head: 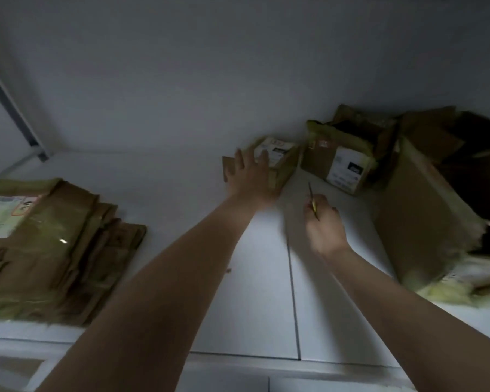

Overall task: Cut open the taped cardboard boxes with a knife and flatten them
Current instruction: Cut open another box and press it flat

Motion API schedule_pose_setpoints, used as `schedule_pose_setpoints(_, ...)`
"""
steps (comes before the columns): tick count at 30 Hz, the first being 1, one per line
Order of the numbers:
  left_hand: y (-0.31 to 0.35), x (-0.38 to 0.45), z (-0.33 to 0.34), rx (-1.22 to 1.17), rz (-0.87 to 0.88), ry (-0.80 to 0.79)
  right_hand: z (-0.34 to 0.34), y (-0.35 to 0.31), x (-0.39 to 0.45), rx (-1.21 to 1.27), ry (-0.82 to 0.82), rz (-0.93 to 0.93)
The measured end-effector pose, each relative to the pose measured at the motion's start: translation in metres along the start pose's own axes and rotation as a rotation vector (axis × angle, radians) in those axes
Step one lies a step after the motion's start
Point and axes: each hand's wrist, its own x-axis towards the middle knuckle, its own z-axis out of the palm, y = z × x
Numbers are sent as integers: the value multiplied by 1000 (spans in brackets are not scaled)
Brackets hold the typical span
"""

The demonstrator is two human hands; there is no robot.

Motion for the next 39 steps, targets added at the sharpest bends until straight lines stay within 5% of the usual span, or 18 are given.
schedule_pose_setpoints(7,12,60,22,21,-264,-132,-7,25,16,23,-49,-63)
schedule_pose_setpoints(17,-37,-37,-12,6,-74,-145,4,16,-3,148,-61,83)
schedule_pose_setpoints(39,-44,-227,-52,242,-86,-171,38,-9,-153,505,102,267)
